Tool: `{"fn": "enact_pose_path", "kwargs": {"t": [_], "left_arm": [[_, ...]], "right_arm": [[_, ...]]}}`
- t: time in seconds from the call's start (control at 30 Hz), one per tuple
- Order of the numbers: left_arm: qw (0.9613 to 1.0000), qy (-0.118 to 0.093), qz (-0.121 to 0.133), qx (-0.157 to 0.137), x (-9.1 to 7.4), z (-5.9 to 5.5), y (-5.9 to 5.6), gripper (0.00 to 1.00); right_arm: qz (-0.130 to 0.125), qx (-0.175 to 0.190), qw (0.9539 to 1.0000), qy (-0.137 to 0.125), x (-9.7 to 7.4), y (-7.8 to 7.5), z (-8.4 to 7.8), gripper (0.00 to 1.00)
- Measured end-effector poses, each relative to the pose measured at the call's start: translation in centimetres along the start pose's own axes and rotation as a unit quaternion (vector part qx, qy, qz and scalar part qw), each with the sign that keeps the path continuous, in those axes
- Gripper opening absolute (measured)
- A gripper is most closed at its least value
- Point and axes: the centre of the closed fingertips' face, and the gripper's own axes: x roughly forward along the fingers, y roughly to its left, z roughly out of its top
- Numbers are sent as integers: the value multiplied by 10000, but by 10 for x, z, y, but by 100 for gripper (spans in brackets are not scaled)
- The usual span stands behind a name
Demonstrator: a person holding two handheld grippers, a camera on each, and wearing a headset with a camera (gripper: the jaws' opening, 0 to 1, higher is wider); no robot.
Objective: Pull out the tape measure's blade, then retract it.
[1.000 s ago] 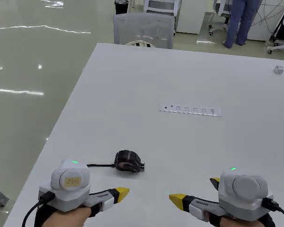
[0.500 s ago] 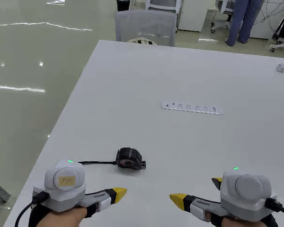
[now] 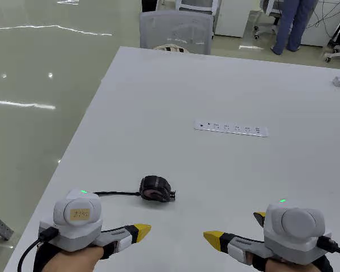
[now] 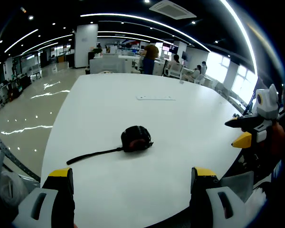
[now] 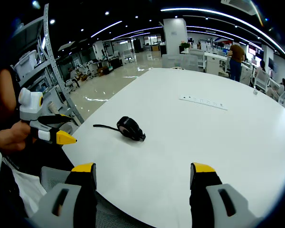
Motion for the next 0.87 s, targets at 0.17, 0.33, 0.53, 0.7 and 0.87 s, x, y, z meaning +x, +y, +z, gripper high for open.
{"fn": "enact_pose_path", "kwargs": {"t": [0.17, 0.33, 0.53, 0.7, 0.87], "left_arm": [[10000, 23, -13, 3, 1, -2, -1, 100], [10000, 41, -20, 3, 1, -4, -2, 100], [10000, 47, 0, -22, 1, -5, 1, 100], [10000, 52, 6, -46, 1, -6, 0, 100], [10000, 69, 12, -65, 1, -8, 1, 100]], "right_arm": [[23, 17, 10000, 26, 1, 1, -2, 83], [33, 30, 10000, 50, 1, 2, -4, 82], [32, 42, 10000, 80, 1, 0, -8, 82], [15, 55, 9999, 90, 0, -1, -10, 82], [20, 54, 9999, 144, -1, -1, -14, 82]]}}
